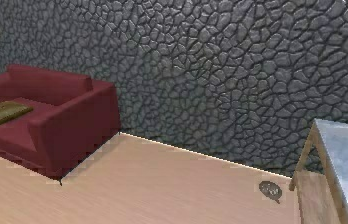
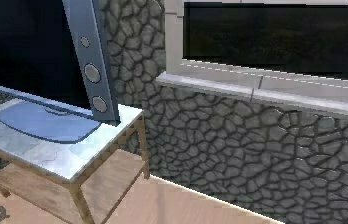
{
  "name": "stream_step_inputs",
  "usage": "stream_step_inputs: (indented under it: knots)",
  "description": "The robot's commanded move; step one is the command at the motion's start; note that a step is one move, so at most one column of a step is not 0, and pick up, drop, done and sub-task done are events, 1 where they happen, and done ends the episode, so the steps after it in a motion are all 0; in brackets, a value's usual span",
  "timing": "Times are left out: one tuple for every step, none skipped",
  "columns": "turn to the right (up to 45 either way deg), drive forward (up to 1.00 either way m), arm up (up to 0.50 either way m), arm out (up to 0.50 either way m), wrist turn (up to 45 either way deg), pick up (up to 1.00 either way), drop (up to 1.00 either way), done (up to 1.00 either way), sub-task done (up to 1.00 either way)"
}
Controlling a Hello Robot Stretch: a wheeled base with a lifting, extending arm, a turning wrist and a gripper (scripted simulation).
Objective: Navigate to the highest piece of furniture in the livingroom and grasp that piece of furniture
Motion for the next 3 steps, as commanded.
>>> stream_step_inputs:
  knots:
    - [-3.0,0.0,0.0,0.0,0.0,0.0,0.0,0.0,0.0]
    - [0.0,0.5,0.0,0.0,0.0,0.0,0.0,0.0,0.0]
    - [24.0,0.0,0.0,0.0,0.0,0.0,0.0,0.0,0.0]
